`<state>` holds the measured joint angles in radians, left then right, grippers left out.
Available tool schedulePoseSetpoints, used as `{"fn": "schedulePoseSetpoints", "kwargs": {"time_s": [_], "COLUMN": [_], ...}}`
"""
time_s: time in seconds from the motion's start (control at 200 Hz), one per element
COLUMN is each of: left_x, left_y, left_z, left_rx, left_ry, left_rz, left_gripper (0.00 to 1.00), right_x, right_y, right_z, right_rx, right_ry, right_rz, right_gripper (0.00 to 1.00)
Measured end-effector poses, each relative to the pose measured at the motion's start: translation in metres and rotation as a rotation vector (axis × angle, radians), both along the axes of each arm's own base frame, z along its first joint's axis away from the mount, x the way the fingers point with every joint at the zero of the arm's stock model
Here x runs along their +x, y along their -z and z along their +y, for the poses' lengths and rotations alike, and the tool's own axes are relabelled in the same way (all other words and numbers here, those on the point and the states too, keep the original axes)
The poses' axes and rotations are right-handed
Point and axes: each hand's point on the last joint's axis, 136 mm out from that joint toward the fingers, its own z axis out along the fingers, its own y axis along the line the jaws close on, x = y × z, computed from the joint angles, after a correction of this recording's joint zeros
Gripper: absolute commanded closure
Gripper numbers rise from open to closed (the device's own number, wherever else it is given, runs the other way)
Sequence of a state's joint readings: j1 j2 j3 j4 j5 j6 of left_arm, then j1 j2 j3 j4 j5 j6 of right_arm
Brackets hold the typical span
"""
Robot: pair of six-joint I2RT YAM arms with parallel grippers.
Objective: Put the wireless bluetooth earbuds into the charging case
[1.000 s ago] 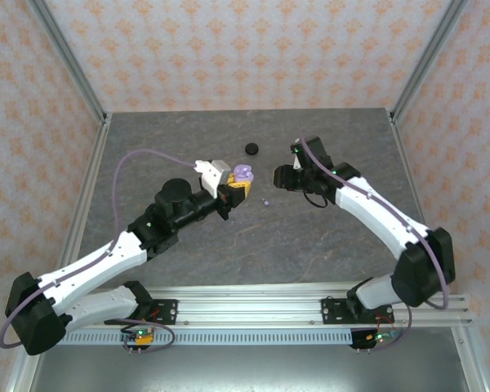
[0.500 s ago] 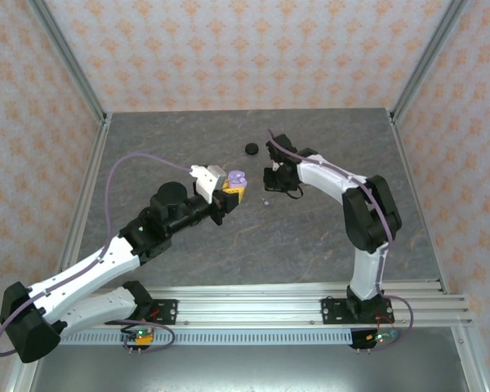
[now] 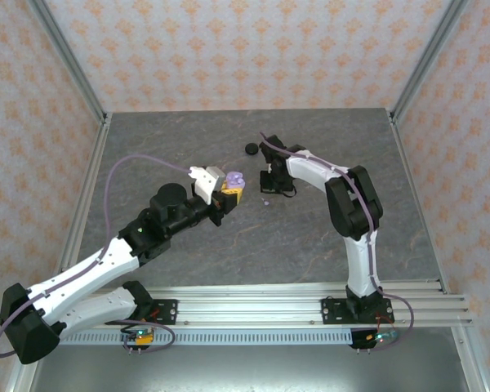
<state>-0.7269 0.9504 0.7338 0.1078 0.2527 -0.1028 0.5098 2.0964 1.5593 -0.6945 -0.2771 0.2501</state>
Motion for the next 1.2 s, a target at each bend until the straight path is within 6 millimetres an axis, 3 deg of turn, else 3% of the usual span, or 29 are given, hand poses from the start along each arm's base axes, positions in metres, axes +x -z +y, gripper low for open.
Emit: {"fn": "schedulePoseSetpoints", "kwargs": {"time_s": [0.37,0.701,0.996,1.201], "left_x": [0.000,0.000,0.000,0.000], "left_y": [0.004,0.004,0.004,0.004], "left_z": [0.000,0.001,0.001,0.001], "left_rx": [0.005,0.005,0.004,0.003], "left_ry": [-0.001,-0.006,-0.008,-0.008], "left_rz": [0.005,0.005,0.007,0.007], "left_gripper": [0.88,0.88,0.88,0.88], "right_x": [-0.003,-0.021,-0.030,-0.032], "right_y": [0.007,0.007,0.008,0.005], "right_z": [0.009,0.024,0.025,0.020], "right_rx": [0.017,0.041,0.042,0.026], "right_ry": [-0.041,-0.149,-0.233,-0.240], "right_rz": [0.041,0.076,0.095,0.083], "right_gripper": [0.92,0.92,0.92,0.84]}}
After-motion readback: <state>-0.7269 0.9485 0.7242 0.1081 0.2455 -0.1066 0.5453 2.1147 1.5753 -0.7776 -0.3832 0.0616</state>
